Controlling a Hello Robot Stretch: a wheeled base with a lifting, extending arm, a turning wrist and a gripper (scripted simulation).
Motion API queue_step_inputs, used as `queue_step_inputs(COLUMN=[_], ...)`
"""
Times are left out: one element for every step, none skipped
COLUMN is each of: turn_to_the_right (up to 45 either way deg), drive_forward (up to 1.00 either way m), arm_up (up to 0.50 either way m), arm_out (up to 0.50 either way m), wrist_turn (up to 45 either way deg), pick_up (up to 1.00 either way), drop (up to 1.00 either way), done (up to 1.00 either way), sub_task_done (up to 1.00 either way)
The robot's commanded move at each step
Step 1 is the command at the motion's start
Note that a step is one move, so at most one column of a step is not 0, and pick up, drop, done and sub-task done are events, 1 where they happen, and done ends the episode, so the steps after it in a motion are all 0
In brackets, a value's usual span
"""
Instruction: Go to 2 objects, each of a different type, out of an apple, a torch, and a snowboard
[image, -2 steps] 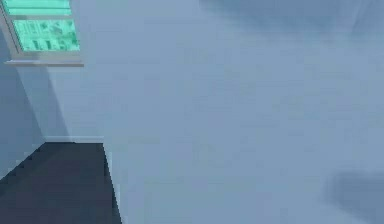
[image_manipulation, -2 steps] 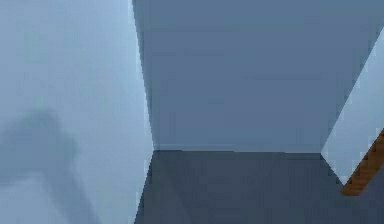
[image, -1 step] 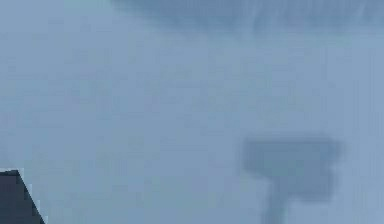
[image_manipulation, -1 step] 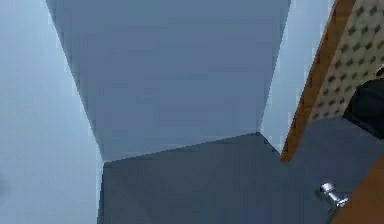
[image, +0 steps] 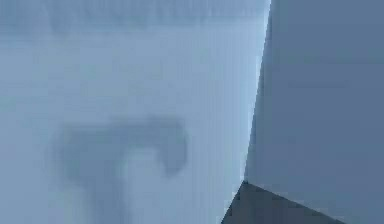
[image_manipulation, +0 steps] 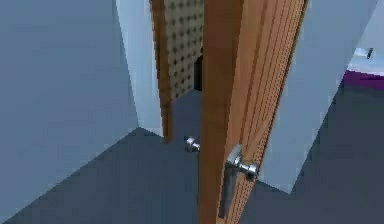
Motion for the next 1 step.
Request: queue_step_inputs(turn_to_the_right=[30.0], drive_forward=[0.0], arm_up=[0.0], arm_out=[0.0], wrist_turn=[0.0], pick_up=[0.0], drop=[0.0], done=[0.0], sub_task_done=[0.0])
